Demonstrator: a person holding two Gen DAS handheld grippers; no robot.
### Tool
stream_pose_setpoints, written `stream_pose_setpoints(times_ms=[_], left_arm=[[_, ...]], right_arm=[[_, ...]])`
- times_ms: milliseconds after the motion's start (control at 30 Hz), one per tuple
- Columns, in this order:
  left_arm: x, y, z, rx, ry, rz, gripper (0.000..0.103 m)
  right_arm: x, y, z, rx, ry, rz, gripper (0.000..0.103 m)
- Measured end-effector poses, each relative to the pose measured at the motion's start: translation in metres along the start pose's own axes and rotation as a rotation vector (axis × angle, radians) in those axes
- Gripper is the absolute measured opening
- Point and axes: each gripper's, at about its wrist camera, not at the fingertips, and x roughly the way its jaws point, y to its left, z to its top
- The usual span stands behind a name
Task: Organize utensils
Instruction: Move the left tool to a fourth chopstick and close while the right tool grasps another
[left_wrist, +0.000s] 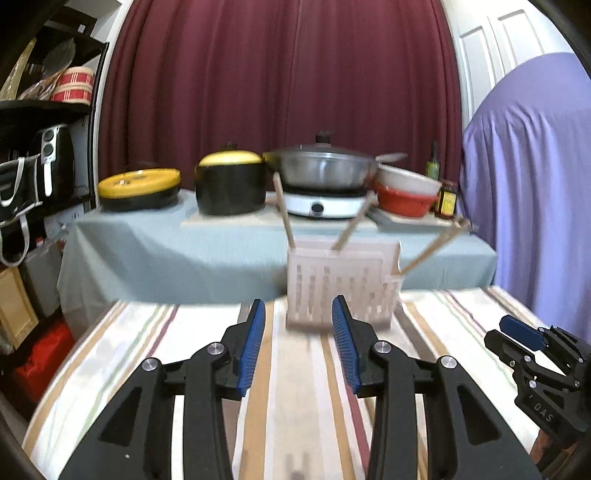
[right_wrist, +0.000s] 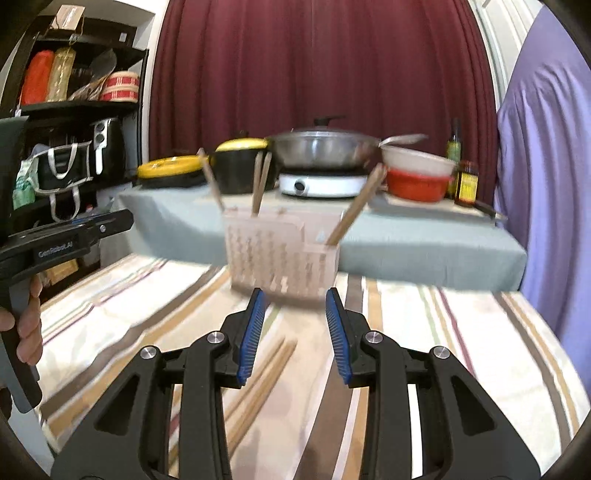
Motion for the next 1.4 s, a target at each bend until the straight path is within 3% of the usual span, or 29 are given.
stream_pose_setpoints(times_ms=[333, 533, 1400], left_arm=[[-0.026, -0.016, -0.069, 0.017, 0.128, -0.001, 0.038], [-0.038, -0.021, -0.095, 0.023, 0.16, -0.003, 0.038], [-0.051, -0.018, -0.127, 0.003, 0.212, 0.009, 0.038]], right_arm=[[-0.037, 0.015, -0.061, 0.01, 0.077, 0.001, 0.034], [-0.049, 0.028, -0.085, -0.003, 0.112, 0.019, 0.034], [-0.047, 0.059, -0.118, -0.071, 0.23, 0.087, 0.034]])
